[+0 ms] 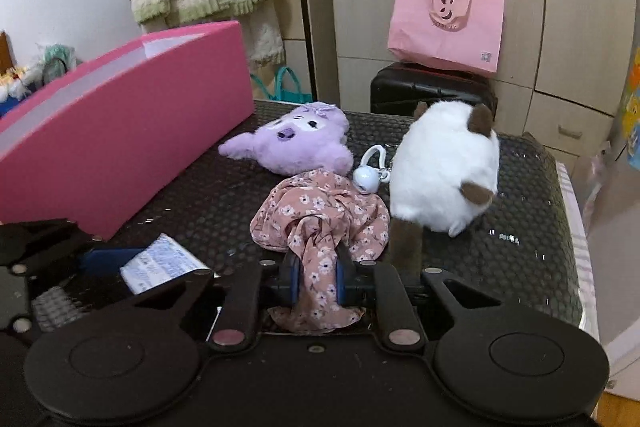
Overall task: Organize soft objects
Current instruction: 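Carry the white pack and floral cloth with both grippers over the pink box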
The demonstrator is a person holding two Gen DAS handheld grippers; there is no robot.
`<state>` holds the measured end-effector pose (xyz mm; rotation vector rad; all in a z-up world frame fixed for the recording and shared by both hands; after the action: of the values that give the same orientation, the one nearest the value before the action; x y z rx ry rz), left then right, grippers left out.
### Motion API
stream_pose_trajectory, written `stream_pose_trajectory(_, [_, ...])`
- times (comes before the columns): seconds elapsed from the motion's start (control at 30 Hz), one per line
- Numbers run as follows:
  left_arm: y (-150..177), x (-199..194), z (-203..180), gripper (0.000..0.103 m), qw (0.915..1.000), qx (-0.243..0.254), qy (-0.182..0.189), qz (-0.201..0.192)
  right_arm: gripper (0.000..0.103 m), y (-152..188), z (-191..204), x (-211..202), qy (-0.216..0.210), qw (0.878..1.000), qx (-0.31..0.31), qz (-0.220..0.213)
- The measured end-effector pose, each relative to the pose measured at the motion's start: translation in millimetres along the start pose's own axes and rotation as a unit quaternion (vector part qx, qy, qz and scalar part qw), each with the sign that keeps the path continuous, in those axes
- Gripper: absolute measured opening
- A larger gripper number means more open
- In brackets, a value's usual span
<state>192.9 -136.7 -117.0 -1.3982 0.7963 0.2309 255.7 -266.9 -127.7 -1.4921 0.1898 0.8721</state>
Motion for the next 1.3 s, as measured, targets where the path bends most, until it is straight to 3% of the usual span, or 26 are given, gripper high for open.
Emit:
stream_pose_trajectory(0.73, [20.0, -62.9, 12.1, 0.081, 0.9979, -0.007, 0.064, 0.006, 0.02, 52.4, 37.1, -75.7, 0.04, 0.998, 0.028, -0.028])
stream_pose_trajectory(0.97, [34.4, -85.4, 17.3, 0.081, 0.9968, 0.003, 0.075, 0.028, 0.021, 69.4, 59.3, -95.7, 0.03, 0.999, 0.025, -0.028])
stream_pose_trajectory(1.3, [42.1, -121.4, 38.6, 0.081, 0.9952, -0.014, 0.092, 0.029, 0.023, 72.9, 101.9, -121.9, 0.001, 1.0, 0.007, -0.027])
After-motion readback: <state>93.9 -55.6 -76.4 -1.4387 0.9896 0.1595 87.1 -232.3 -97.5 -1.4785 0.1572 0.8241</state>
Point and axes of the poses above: each gripper's, at about its wrist camera, not at the fingertips, and x roughly the way its jaws point, z to its left, y to its underside, the point moved 4 cm from there along x, roughly the way its jaws point, and after that the axes turned 1 degree about -y, right-handed, at the moved point
